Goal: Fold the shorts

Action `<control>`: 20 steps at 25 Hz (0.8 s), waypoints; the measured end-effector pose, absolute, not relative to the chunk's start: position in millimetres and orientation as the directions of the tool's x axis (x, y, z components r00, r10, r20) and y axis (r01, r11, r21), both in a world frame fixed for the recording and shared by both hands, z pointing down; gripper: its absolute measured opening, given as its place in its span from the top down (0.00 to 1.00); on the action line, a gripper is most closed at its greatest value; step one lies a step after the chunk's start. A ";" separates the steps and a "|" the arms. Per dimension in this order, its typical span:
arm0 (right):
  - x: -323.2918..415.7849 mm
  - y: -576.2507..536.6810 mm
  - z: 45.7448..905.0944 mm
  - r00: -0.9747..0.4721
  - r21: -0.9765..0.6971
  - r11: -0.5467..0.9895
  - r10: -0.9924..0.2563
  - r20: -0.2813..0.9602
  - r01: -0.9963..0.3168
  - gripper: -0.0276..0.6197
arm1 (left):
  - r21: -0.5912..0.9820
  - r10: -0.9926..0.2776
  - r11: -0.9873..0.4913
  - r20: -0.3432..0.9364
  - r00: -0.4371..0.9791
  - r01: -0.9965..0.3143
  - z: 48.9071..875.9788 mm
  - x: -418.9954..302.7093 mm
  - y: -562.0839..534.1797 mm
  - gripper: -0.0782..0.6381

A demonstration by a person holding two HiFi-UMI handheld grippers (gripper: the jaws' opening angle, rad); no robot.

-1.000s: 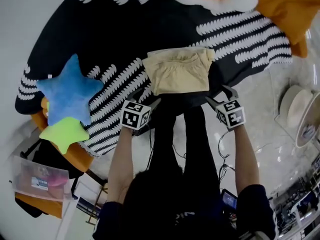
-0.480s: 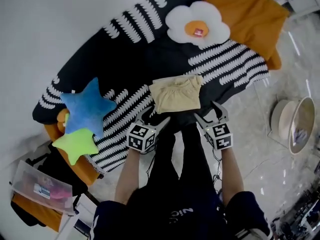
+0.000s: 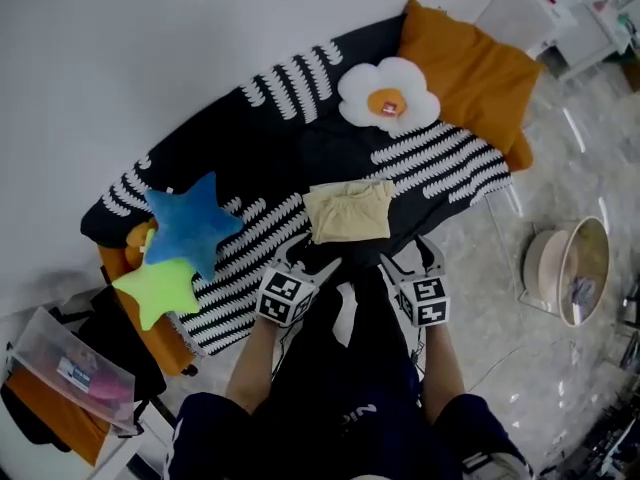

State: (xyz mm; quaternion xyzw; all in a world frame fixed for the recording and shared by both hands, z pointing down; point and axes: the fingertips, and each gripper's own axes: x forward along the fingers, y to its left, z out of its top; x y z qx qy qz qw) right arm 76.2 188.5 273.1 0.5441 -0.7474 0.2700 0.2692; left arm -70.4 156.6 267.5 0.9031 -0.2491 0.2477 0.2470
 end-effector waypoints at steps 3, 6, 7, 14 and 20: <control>69.5 190.1 251.2 -0.263 -0.106 0.261 -0.696 0.668 -0.960 0.40 | 0.311 -0.393 -0.726 0.545 0.741 -0.614 245.2 -82.2 153.9 0.44; 61.8 196.3 227.8 -0.249 -0.084 0.256 -0.728 0.639 -0.963 0.40 | 0.304 -0.433 -0.710 0.524 0.734 -0.636 225.1 -90.7 157.3 0.44; 60.4 196.1 218.5 -0.244 -0.075 0.254 -0.743 0.623 -0.964 0.41 | 0.304 -0.442 -0.709 0.511 0.737 -0.636 217.3 -91.4 157.2 0.45; 64.3 186.2 140.6 -0.183 -0.010 0.202 -0.863 0.471 -0.979 0.41 | 0.242 -0.505 -0.750 0.393 0.768 -0.616 143.0 -87.4 141.3 0.45; 65.0 178.1 52.7 -0.127 0.096 0.162 -0.947 0.296 -0.982 0.41 | 0.113 -0.546 -0.805 0.244 0.801 -0.583 53.2 -84.4 127.8 0.46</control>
